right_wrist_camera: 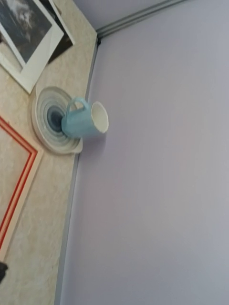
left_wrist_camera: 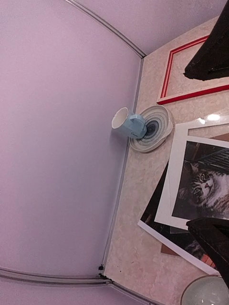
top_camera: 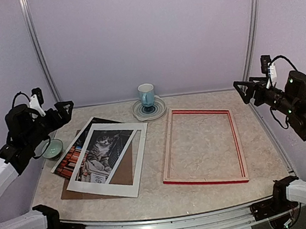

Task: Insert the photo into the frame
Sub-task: Pick up the glass panel from the mat board.

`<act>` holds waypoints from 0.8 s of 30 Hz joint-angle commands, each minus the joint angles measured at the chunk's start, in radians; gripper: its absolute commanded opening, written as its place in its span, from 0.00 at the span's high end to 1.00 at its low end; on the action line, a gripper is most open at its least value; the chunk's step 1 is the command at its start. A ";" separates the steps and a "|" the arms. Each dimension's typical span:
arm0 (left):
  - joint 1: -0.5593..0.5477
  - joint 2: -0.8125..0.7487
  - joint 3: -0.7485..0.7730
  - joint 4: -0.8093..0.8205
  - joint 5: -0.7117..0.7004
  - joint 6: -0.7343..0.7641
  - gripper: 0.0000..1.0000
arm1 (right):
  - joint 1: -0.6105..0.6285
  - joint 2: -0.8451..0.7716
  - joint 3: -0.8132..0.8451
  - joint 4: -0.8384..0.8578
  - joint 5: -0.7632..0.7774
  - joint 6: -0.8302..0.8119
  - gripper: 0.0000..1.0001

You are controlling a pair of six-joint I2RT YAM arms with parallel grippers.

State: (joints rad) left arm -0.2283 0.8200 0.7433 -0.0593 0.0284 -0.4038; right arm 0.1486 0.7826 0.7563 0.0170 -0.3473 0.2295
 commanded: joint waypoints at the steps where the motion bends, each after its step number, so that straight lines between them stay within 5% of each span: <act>1: -0.046 0.018 0.055 0.026 -0.026 -0.040 0.01 | 0.024 0.020 0.050 -0.053 -0.053 0.032 0.01; 13: -0.052 0.210 0.190 -0.097 -0.049 -0.028 0.01 | 0.057 0.127 0.019 0.018 -0.200 0.140 0.01; 24: 0.083 0.399 0.223 -0.152 -0.114 -0.092 0.01 | 0.423 0.649 0.338 0.015 -0.067 0.163 0.01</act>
State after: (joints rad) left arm -0.1921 1.1805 0.9417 -0.1856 -0.0547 -0.4679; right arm 0.4629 1.2919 0.9630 0.0120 -0.4660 0.3733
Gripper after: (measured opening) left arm 0.989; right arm 0.992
